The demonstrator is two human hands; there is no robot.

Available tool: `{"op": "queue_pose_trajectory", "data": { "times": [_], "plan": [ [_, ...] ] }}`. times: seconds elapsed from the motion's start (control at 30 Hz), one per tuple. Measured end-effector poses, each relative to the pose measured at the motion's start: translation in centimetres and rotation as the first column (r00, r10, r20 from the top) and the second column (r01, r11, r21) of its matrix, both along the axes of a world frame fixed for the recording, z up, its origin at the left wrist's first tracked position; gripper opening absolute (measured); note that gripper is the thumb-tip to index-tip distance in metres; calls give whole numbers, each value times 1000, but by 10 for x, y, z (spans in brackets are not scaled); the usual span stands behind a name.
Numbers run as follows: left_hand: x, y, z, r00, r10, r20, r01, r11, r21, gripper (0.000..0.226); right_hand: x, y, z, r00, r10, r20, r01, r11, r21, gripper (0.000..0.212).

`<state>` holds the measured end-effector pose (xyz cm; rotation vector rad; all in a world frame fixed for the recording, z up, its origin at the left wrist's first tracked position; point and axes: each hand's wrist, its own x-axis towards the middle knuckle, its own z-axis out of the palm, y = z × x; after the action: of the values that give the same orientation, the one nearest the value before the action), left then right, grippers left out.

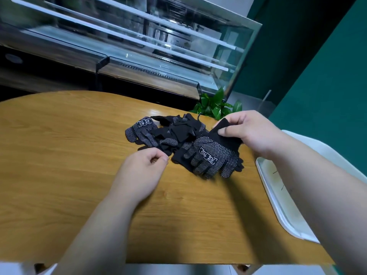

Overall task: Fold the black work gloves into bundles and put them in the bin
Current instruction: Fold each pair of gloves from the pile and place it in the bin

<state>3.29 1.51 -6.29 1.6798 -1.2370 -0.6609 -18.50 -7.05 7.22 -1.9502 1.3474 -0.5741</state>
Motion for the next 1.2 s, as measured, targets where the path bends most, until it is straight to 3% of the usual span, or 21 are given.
{"op": "queue_pose_trajectory", "data": {
  "times": [0.13, 0.2, 0.27, 0.33, 0.5, 0.6, 0.67, 0.77, 0.87, 1.0, 1.1, 1.2],
  "plan": [
    [1, 1, 0, 1000, 12, 9, -12, 1000, 3, 15, 8, 15, -3, 994, 35, -106, -64, 956, -286, 23],
    [0, 2, -1, 1000, 4, 16, -4, 1000, 5, 15, 12, 28, -19, 970, 98, -222, -182, 900, -397, 23],
    [0, 2, -1, 999, -10, 34, 10, 1000, 9, 17, 11, 41, -45, 903, 231, -363, -366, 856, -366, 23],
    [0, 3, -2, 999, -14, 48, 13, 1000, 13, 18, 9, 57, -73, 812, 347, -469, -495, 836, -237, 23],
    [-3, 2, -4, 998, -45, 50, 45, 999, 8, 18, 0, 87, -123, 749, 455, -482, -564, 820, -101, 27],
    [-7, 3, -6, 992, -81, 94, 78, 996, 35, 18, -8, 91, -127, 777, 470, -419, -553, 827, -98, 32],
    [-9, 3, -8, 988, -99, 119, 94, 994, 48, 18, -13, 90, -129, 842, 454, -291, -494, 866, -77, 27],
    [-11, 5, -11, 978, -136, 158, 129, 990, 53, 15, -19, 83, -140, 975, 215, -48, -220, 960, -172, 9],
    [-17, 7, -16, 940, -229, 254, 227, 973, 39, 7, -25, 75, -160, 995, -57, 76, 73, 971, -226, 21],
    [-22, 8, -25, 846, -317, 429, 317, 946, 73, 18, -22, 67, -174, 990, -109, -90, 73, 939, -336, 17],
    [-24, 9, -29, 809, -350, 472, 337, 934, 117, 32, -17, 65, -166, 965, -46, -260, -29, 960, -277, 38],
    [-25, 10, -29, 809, -344, 477, 336, 936, 104, 39, -14, 67, -160, 950, 6, -313, -85, 967, -239, 46]
  ]
}}
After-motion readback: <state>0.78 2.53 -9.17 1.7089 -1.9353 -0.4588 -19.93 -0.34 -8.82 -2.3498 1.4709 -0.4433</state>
